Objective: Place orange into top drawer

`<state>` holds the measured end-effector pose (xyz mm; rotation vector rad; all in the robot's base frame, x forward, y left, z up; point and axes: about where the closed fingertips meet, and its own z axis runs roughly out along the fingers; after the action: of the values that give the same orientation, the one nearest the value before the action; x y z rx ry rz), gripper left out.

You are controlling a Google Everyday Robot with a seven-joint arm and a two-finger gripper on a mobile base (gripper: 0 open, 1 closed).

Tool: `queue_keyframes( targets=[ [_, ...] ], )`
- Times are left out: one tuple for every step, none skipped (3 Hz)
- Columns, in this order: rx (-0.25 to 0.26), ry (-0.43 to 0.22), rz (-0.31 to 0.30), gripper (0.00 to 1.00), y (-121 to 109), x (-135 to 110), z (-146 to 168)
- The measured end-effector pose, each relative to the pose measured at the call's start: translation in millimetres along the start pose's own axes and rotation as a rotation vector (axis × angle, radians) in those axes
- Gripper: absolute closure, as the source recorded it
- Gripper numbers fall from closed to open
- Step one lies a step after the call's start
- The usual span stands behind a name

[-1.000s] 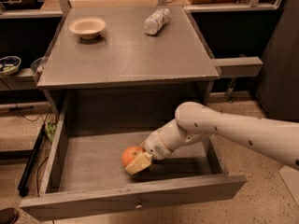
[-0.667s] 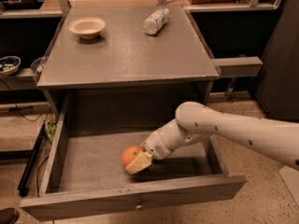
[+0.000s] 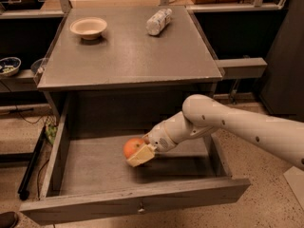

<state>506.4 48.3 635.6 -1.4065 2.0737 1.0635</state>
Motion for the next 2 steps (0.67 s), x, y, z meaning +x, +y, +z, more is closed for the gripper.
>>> queue_keyframes(
  targets=[
    [0.000, 0.000, 0.000, 1.00, 0.0, 0.0, 0.0],
    [0.048, 0.058, -0.004, 1.00, 2.0, 5.7, 4.3]
  ],
)
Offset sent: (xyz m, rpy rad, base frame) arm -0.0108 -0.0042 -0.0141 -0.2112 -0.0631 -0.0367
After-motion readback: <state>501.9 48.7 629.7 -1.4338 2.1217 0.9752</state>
